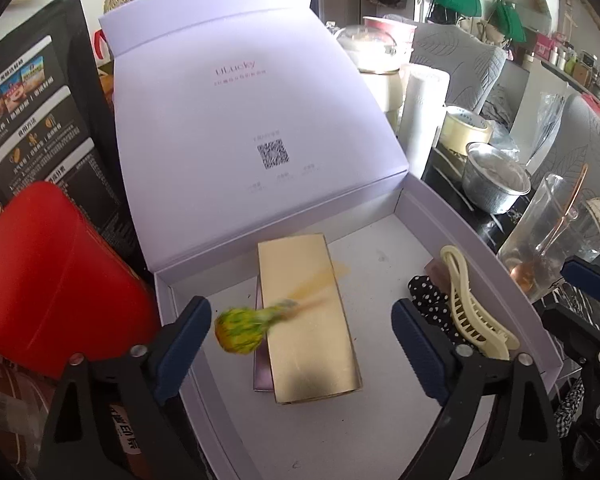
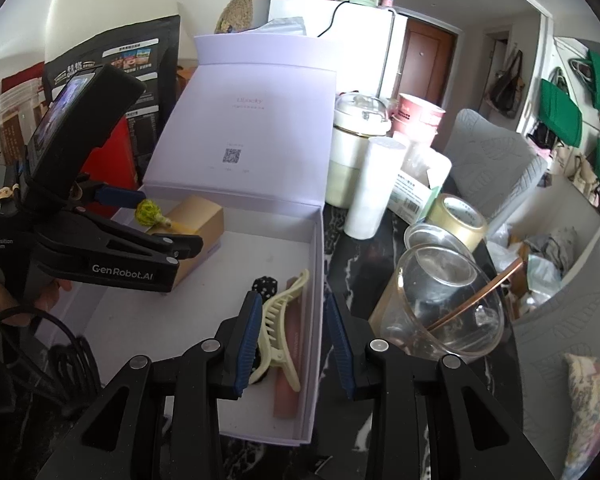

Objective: Organize rigid objects
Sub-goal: 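Lower both tools into the lavender box and release lollipop and claw clip, then withdraw both tools from the box and move toward the gingham scrunchie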

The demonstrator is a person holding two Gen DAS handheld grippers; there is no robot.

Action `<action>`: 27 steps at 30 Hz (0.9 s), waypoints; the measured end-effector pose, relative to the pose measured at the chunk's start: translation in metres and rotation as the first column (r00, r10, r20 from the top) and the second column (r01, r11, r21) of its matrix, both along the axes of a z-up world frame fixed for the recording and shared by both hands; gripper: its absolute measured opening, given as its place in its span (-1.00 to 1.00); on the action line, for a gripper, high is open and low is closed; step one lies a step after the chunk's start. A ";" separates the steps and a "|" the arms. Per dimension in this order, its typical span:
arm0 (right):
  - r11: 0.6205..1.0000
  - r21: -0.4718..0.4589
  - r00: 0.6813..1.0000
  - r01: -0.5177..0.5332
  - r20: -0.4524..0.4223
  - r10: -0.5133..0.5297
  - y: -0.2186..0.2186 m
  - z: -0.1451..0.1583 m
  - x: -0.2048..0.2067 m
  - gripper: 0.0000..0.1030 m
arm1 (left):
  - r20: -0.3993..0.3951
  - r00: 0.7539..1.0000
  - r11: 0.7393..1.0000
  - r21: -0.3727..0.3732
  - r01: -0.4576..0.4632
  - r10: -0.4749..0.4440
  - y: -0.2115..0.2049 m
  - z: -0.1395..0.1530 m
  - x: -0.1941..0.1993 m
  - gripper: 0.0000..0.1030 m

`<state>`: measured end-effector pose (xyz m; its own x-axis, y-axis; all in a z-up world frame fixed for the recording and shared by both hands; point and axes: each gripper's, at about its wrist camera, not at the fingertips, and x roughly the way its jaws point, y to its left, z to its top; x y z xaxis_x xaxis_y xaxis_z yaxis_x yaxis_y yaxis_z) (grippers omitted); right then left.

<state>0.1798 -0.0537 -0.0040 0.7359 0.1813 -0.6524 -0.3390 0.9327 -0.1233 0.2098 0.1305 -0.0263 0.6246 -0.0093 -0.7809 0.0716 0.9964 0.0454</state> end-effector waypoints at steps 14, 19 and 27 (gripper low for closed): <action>1.000 0.012 0.999 0.003 0.037 -0.004 -0.003 0.019 -0.013 -0.34 | 0.046 0.999 1.000 0.014 -0.009 0.009 -0.005 0.030 -0.010 0.87; 1.000 0.021 0.998 0.001 0.060 -0.002 -0.004 0.029 -0.022 -0.34 | 0.072 0.997 1.000 0.018 -0.009 0.008 -0.008 0.045 -0.019 0.87; 1.000 0.027 0.995 0.003 0.100 -0.006 -0.008 0.047 -0.038 -0.34 | 0.130 0.992 1.000 0.017 0.002 -0.004 -0.013 0.073 -0.042 0.87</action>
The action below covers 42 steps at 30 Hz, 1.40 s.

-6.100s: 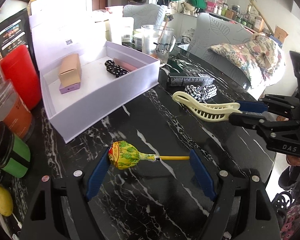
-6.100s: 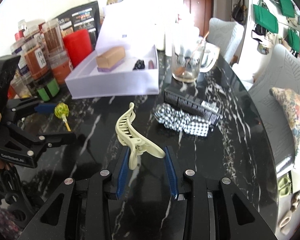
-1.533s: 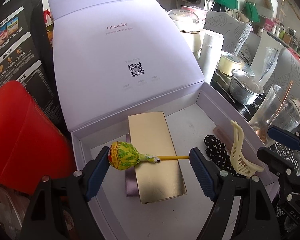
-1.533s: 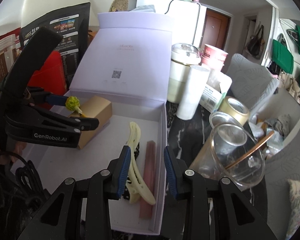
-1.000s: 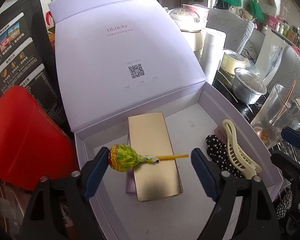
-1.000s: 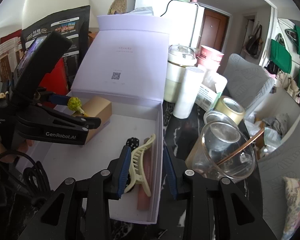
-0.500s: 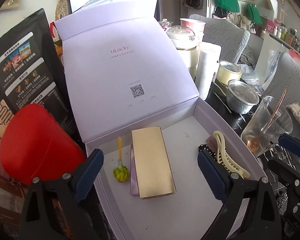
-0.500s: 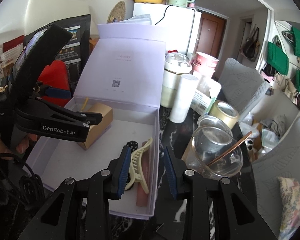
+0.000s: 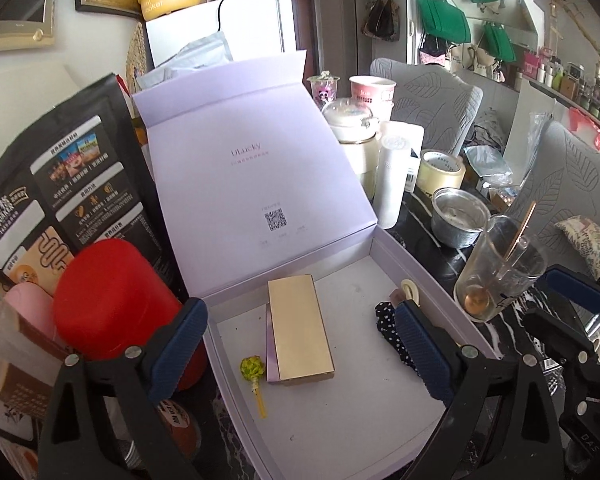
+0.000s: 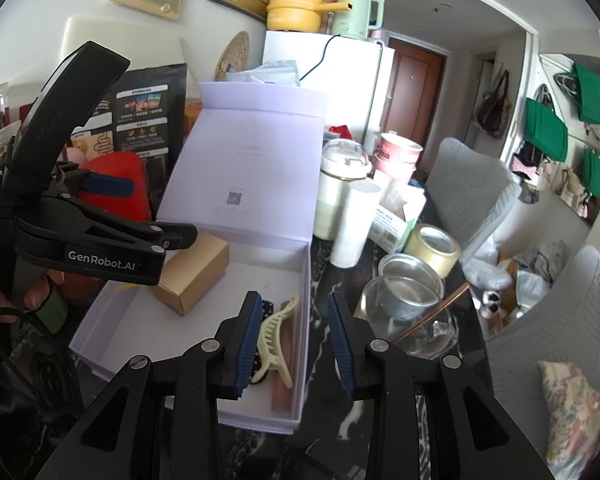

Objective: Organize rigid objects
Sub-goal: 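Withdraw both tools from the box and move toward the gingham scrunchie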

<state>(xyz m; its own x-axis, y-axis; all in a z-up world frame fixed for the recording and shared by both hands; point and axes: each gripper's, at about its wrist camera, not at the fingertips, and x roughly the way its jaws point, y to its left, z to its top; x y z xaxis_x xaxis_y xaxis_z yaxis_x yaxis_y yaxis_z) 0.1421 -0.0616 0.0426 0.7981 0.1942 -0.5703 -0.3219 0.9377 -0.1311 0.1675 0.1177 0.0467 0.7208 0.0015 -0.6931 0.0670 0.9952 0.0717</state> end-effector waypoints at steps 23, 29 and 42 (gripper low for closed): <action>0.997 0.036 0.995 0.069 0.073 -0.072 -0.032 0.041 -0.068 -0.08 | 0.068 0.997 0.999 -0.024 0.034 -0.032 -0.028 0.048 -0.079 1.00; 0.993 0.036 0.991 0.108 0.074 -0.111 -0.044 0.042 -0.082 0.01 | 0.046 0.996 0.997 -0.027 0.079 -0.078 -0.044 0.044 -0.091 1.00; 0.977 0.033 0.975 0.209 0.070 -0.211 -0.078 0.040 -0.118 0.23 | 0.019 0.986 0.983 -0.065 0.169 -0.169 -0.077 0.030 -0.109 0.99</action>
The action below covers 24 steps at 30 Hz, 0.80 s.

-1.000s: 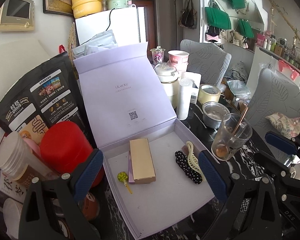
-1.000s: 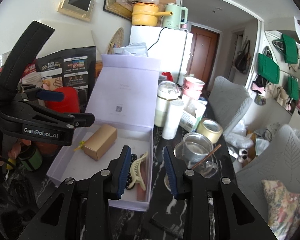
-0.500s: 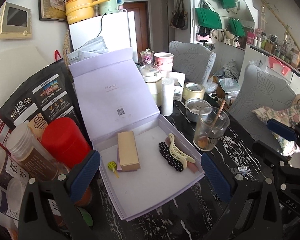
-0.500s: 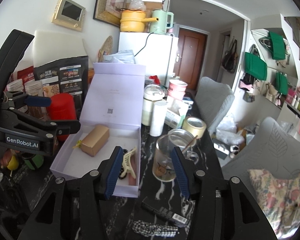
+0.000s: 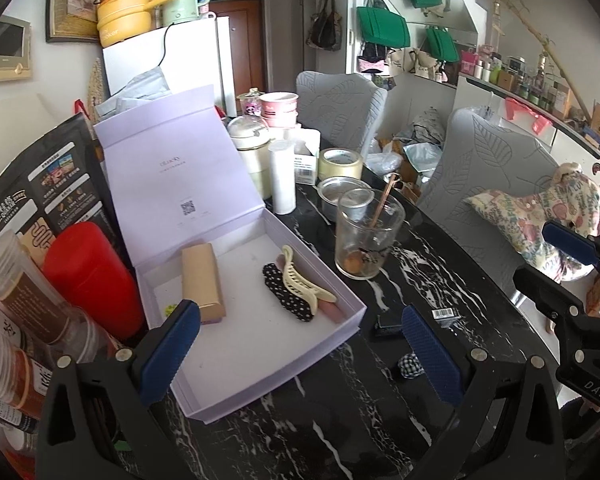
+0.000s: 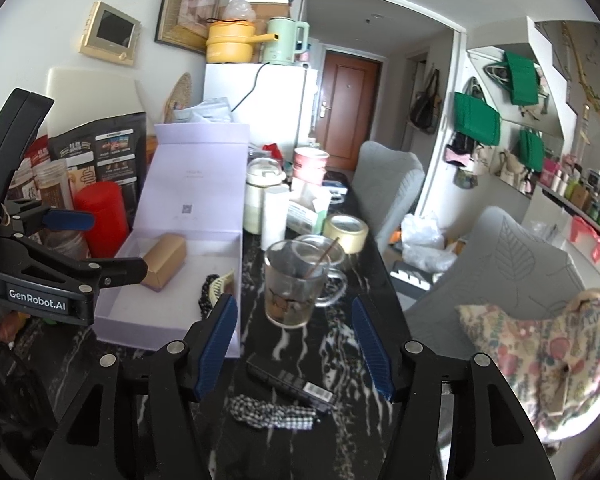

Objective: Organize rigid objects
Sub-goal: 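Withdraw both tools from the box and move toward the gingham scrunchie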

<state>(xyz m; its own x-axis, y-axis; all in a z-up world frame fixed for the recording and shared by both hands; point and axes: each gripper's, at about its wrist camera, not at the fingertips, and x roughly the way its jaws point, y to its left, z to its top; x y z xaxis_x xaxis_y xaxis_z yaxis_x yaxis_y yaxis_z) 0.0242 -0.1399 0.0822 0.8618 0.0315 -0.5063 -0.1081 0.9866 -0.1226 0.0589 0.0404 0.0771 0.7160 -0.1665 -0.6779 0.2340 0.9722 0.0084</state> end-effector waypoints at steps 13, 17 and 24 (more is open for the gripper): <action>0.996 0.041 0.994 0.076 -0.080 -0.072 -0.030 -0.031 -0.017 0.33 | -0.052 0.996 0.997 -0.014 0.071 -0.072 -0.026 -0.024 -0.009 0.99; 0.994 0.056 0.990 0.091 -0.112 -0.084 -0.038 -0.045 -0.017 0.33 | -0.059 0.996 0.997 0.008 0.073 -0.073 -0.031 -0.032 -0.012 0.99; 0.991 0.070 0.980 0.118 -0.171 -0.105 -0.051 -0.070 -0.012 0.33 | -0.055 0.996 0.996 0.035 0.077 -0.075 -0.039 -0.045 -0.014 0.99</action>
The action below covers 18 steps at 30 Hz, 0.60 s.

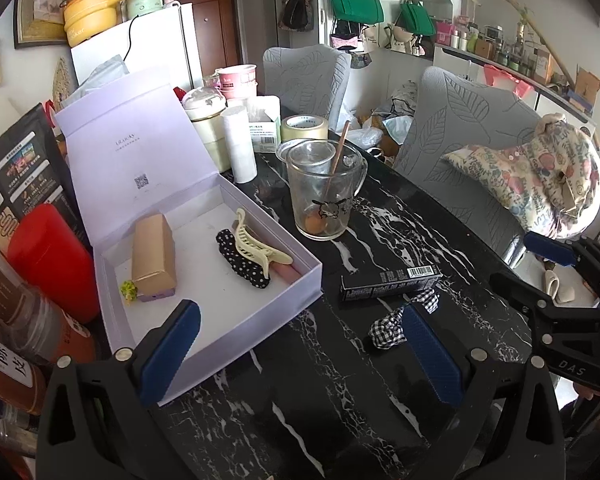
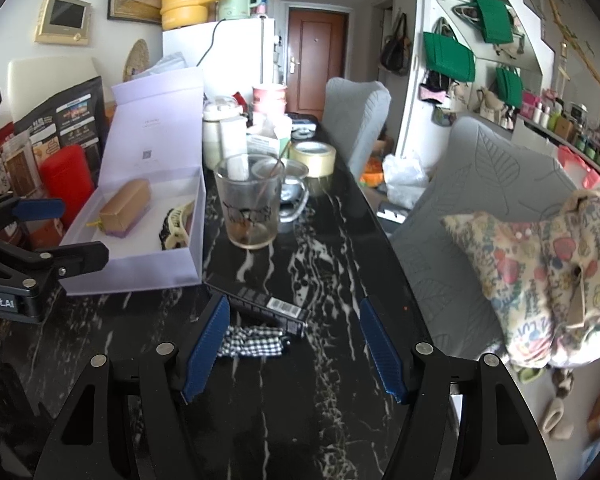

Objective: Organize rigid objects
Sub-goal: 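Withdraw both tools from the box and move toward the gingham scrunchie, then lower the right tool onto the gingham scrunchie and grasp it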

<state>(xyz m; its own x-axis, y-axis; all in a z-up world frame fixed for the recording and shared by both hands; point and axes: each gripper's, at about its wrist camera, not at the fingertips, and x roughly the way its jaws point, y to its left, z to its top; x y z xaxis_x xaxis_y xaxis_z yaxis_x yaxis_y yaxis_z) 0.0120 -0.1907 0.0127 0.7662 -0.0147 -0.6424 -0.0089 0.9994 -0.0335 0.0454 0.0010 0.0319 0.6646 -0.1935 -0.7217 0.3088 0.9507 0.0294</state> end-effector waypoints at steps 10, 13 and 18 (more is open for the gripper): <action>0.996 0.086 0.995 -0.036 -0.088 0.044 -0.002 -0.035 0.011 0.33 | -0.030 1.000 1.000 -0.002 0.007 -0.007 -0.004 -0.016 0.002 0.99; 0.991 0.122 0.992 -0.051 -0.110 0.064 -0.001 -0.044 0.016 0.51 | -0.020 1.000 1.000 0.014 0.009 -0.008 -0.005 -0.019 0.002 0.99; 0.978 0.192 0.985 -0.076 -0.137 0.104 0.004 -0.058 0.027 0.88 | -0.049 0.999 1.000 0.012 -0.007 0.008 0.002 -0.028 0.007 0.99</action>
